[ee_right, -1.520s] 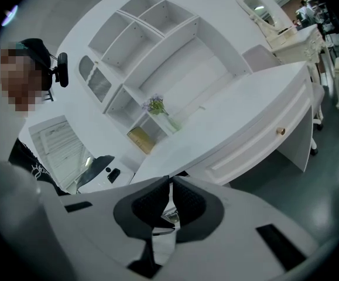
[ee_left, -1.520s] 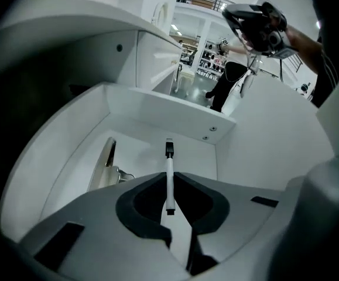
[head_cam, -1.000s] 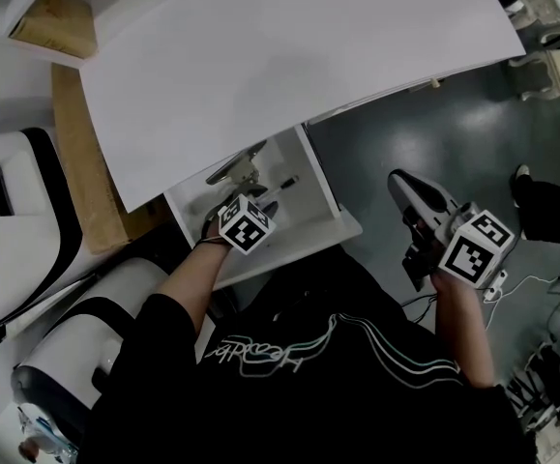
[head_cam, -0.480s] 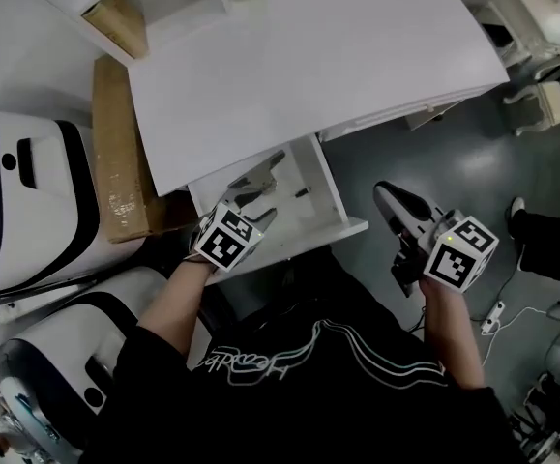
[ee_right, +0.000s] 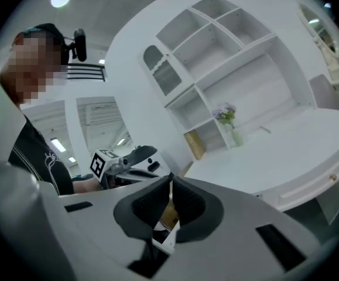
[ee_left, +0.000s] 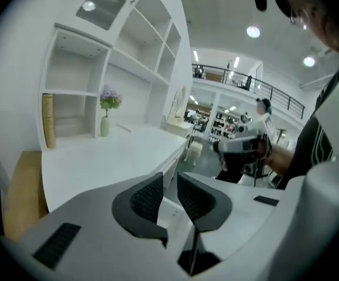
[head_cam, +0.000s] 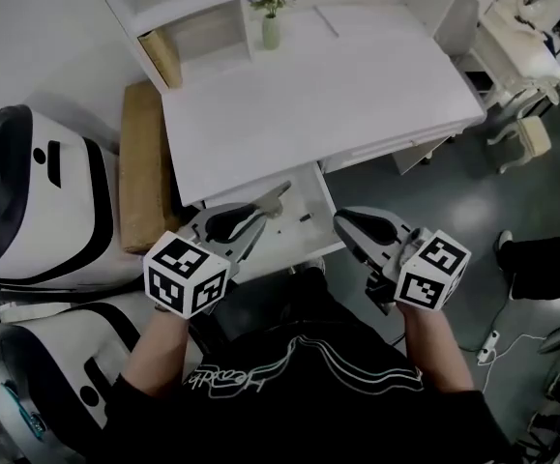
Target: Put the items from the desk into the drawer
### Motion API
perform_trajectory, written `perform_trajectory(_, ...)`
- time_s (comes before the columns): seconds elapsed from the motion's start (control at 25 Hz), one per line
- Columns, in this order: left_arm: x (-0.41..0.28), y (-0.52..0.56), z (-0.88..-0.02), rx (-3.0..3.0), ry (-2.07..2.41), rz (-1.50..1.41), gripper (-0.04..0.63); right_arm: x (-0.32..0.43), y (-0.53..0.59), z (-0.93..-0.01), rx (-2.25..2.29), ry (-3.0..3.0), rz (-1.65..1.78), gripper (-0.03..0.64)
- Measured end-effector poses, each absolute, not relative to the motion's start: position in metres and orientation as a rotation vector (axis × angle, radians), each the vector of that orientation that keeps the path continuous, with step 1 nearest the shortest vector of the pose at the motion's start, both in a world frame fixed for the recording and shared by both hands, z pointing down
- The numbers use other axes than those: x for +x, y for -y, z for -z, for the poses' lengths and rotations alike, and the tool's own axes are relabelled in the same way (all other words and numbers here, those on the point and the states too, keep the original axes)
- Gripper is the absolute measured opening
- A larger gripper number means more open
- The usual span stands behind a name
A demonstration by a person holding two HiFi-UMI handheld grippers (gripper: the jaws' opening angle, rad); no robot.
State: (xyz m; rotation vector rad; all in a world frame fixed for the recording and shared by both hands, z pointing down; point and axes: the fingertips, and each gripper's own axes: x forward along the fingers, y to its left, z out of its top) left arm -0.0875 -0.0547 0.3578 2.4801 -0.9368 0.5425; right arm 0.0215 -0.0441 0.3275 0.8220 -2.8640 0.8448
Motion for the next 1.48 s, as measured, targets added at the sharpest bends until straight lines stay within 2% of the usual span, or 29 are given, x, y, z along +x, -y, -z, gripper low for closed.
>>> perform_trajectory(0.2, -0.092, 0.023, -0.286, 2.507, 0.921, -0.248, 0.054, -0.013, 0.018, -0.279, 0.710, 2.982, -0.765, 0.049)
perform_trajectory(0.4, -0.094, 0.004, -0.244, 2.551, 0.945, -0.111, 0.029, -0.025, 0.006, -0.256, 0.719, 3.010, -0.665, 0.049)
perform_trajectory(0.64, -0.100, -0.008, -0.237, 2.589, 1.023, -0.087, 0.021, -0.037, -0.004, -0.250, 0.773, 3.019, -0.571, 0.049)
perform_trajectory(1.48, -0.092, -0.013, -0.272, 2.556, 1.022, -0.159, 0.020, -0.035, -0.003, -0.277, 0.753, 2.972, -0.670, 0.049)
